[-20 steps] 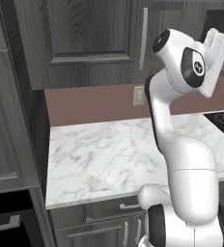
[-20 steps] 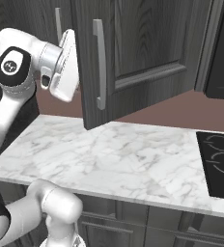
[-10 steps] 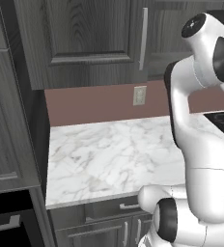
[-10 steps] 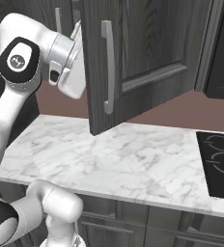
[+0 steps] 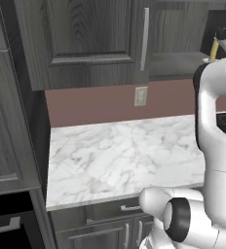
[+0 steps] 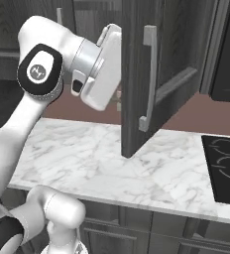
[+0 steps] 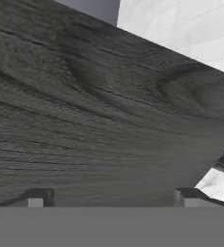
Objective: Get the candle and the liquor from the cabinet and move them to the dining counter.
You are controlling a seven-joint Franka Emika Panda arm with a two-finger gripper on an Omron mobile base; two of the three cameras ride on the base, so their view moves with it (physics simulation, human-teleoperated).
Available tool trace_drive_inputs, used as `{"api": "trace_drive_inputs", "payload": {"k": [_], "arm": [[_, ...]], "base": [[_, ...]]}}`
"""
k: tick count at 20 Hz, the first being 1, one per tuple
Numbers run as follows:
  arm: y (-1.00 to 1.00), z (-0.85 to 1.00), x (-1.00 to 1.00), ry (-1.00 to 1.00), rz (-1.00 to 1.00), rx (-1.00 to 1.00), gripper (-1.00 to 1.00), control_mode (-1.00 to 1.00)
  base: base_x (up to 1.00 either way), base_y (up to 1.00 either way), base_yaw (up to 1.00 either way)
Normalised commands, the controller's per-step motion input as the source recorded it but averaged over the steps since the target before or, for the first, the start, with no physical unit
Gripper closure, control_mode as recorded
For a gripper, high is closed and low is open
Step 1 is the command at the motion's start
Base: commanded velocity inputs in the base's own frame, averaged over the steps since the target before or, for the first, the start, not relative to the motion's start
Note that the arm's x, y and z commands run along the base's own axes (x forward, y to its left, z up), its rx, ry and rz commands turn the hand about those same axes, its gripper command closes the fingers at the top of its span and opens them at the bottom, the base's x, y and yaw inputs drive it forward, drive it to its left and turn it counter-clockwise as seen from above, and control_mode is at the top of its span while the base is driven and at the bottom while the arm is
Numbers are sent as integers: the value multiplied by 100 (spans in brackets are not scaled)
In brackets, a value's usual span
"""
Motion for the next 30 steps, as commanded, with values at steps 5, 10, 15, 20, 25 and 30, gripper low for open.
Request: {"api": "trace_drive_inputs", "payload": {"k": [5, 10, 15, 20, 25, 30], "arm": [[-71, -10, -8, 0, -14, 0, -100, -100], [-38, -5, 0, 0, -8, 0, -100, -100], [25, 0, 0, -6, -2, 0, -100, -100], [57, 0, 0, -10, 0, -1, -100, -100], [85, -6, 0, -6, 1, -4, -100, -100], [67, -1, -5, 5, 27, -4, -100, -100]], "base": [[0, 0, 0], [0, 0, 0], [0, 0, 0], [0, 0, 0], [0, 0, 0], [0, 0, 0]]}}
